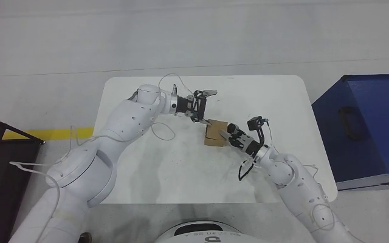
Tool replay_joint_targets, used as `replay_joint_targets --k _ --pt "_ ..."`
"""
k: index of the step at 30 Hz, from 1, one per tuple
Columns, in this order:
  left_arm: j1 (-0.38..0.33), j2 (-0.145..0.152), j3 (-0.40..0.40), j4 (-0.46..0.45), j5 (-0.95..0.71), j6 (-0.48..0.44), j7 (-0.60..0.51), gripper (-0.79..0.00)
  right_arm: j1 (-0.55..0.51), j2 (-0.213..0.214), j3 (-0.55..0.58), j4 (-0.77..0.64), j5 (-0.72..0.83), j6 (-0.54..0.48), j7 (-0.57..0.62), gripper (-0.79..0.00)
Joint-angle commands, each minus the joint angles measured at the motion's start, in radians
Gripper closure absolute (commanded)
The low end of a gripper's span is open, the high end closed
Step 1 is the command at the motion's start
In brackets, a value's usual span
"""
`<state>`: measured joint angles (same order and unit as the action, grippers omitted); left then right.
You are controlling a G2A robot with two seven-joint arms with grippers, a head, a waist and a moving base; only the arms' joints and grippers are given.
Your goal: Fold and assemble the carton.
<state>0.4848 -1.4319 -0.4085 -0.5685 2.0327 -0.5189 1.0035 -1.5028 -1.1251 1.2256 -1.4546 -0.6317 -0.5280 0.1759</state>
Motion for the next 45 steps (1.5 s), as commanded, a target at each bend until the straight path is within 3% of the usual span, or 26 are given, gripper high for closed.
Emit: replay_joint_targets --k 1,5,18,20,21,22,30,45 --pt "-0.001 -0.006 0.007 0.003 0.007 -0.003 -0.008 -0.785 -0.004 0.001 0.005 -0.003 0.002 -0.003 -0.004 -0.366" --pt "-0.005 -0.012 0.017 0.016 0.022 -0.006 -0.001 -0.785 -0.017 0.003 0.022 -0.015 0.007 -0.012 -0.017 -0.382" --pt "-0.017 -0.024 0.034 0.024 0.067 0.067 0.047 -0.785 -0.072 0.014 0.094 -0.073 0.035 -0.048 -0.067 -0.317" --pt "-0.019 -0.020 0.017 0.025 0.041 0.103 0.091 -0.785 -0.084 0.015 0.105 -0.091 0.033 -0.074 -0.088 -0.259" --pt "-0.019 -0.018 0.011 0.028 0.033 0.111 0.105 -0.785 -0.088 0.016 0.108 -0.098 0.030 -0.085 -0.096 -0.154" --pt "-0.021 -0.015 0.002 0.033 0.022 0.128 0.124 -0.785 -0.095 0.017 0.113 -0.108 0.022 -0.102 -0.111 0.000" --pt "-0.010 0.033 -0.080 0.090 -0.063 0.223 0.261 -0.785 -0.100 0.015 0.089 -0.156 -0.091 -0.123 -0.128 0.000" --pt "-0.010 0.033 -0.080 0.090 -0.063 0.223 0.261 -0.785 -0.009 0.001 -0.010 -0.150 -0.153 0.034 0.057 0.000"
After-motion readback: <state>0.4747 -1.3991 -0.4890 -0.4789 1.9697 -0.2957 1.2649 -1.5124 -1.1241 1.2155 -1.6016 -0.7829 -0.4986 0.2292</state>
